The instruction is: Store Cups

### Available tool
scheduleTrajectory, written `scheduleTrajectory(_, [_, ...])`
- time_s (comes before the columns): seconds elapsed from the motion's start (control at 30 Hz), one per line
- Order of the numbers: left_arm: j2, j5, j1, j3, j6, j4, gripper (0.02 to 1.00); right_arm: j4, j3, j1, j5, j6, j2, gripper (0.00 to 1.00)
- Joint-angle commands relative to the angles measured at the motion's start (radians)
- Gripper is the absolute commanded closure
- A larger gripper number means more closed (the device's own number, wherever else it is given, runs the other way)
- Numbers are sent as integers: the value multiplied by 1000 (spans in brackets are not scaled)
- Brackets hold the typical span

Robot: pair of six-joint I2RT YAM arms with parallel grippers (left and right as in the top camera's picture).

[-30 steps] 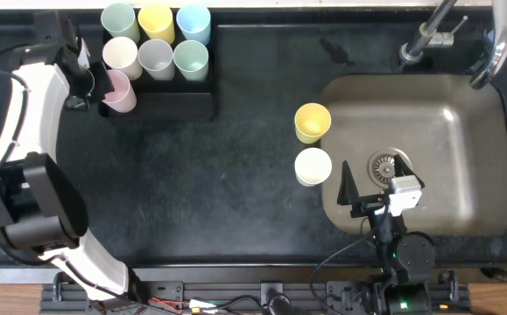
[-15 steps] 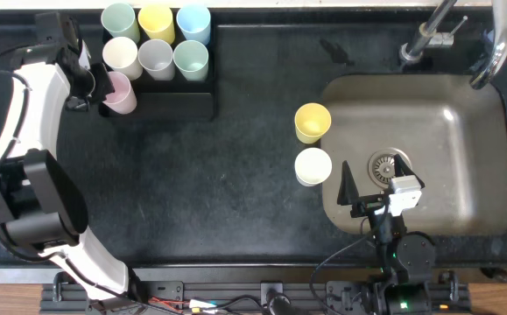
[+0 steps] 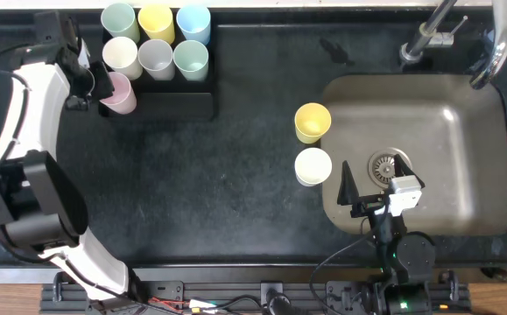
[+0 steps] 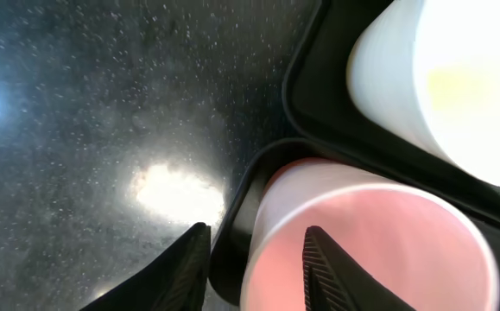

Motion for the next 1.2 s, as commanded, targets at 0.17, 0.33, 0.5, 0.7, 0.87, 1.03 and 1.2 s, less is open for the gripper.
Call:
scheduleTrajectory(0.17, [-230,-73,-41,3,-96,-13,452,5,-14,-2,8,7,-11,7])
scheduleTrajectory(0.33, [-297,-119,-145,91,-224,-112,255,5,-14,-2,8,7,-11,7])
scheduleTrajectory(0.5, [-263,-153,-352,246,-303,-175,183,5,-14,-2,8,7,-11,7])
scheduleTrajectory(0.7, [-115,-127,-558,420,-373,-225,165,5,-14,-2,8,7,-11,7])
scheduleTrajectory(0.87, [3,-27,-683,516,-440,-282,163,5,-14,-2,8,7,-11,5])
scheduleTrajectory(1.03, [62,116,-765,522,-477,-303,172,5,-14,-2,8,7,-11,5])
scheduleTrajectory(1.2, [92,146,-840,525,-545,-375,165,5,-14,-2,8,7,-11,5])
